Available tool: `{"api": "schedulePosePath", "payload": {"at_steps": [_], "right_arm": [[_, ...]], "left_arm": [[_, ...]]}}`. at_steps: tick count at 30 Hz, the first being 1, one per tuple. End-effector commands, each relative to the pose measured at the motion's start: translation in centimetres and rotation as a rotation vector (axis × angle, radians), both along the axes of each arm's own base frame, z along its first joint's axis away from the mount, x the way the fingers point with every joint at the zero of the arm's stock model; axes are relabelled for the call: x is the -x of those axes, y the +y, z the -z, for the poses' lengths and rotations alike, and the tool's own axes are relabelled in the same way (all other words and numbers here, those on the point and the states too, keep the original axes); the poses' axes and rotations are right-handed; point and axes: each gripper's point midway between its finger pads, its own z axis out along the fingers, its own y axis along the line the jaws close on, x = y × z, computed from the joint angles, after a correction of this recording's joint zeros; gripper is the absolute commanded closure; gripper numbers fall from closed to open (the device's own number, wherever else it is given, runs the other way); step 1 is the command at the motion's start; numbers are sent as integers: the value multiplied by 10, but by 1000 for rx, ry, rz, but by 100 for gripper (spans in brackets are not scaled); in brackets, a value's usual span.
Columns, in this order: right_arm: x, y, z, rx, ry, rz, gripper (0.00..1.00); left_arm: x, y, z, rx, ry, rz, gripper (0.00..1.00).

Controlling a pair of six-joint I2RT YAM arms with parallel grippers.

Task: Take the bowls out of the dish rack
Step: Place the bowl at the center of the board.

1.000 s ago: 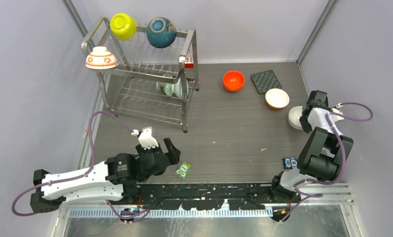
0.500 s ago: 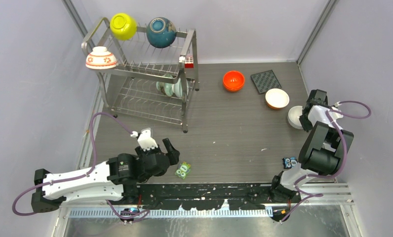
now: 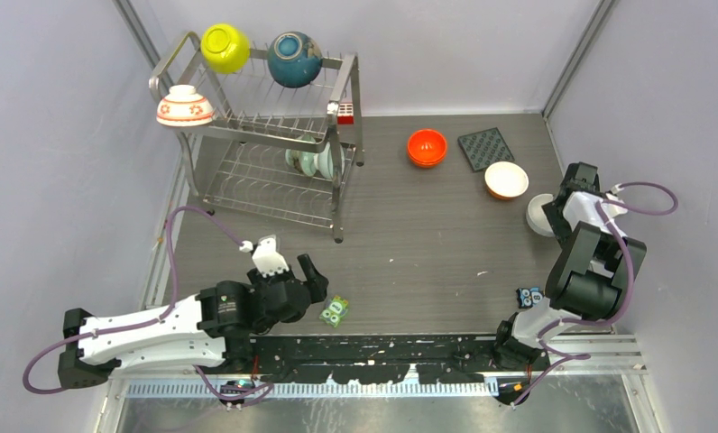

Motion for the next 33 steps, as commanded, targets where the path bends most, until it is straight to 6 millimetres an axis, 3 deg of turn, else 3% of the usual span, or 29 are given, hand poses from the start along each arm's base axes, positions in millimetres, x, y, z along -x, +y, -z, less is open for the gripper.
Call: {"api": "schedulePosePath", "payload": {"at_steps": [1, 3, 8, 14, 18, 21, 24, 26, 29, 33], "right_arm": [[-6, -8, -35, 50, -53, 0, 6], [-3, -6, -43, 53, -49, -9, 0], [2, 5, -70, 56, -76, -35, 0], [11, 31, -127, 145, -112, -128, 0], [10, 63, -180, 222, -256, -233, 0], [3, 101, -226, 264, -411, -371, 0], [1, 158, -273, 341, -530, -578, 0], [5, 187, -292, 371, -559, -682, 0], [11, 241, -302, 365, -590, -876, 0], [24, 308, -297, 444, -573, -1107, 0]], "left_arm": [[-4, -2, -2, 20, -17, -15, 0], [-3, -3, -3, 20, -19, -2, 0], [-2, -2, -6, 31, -30, 16, 0], [-1, -8, -13, 31, -55, 84, 0], [-1, -8, -20, -5, -69, 112, 0], [-3, -8, -29, -21, -92, 132, 0], [-5, -10, -40, -41, -129, 162, 0], [-8, -9, -51, -68, -152, 170, 0], [-15, -7, -67, -122, -198, 171, 1], [-27, -2, -94, -193, -287, 162, 1]]}}
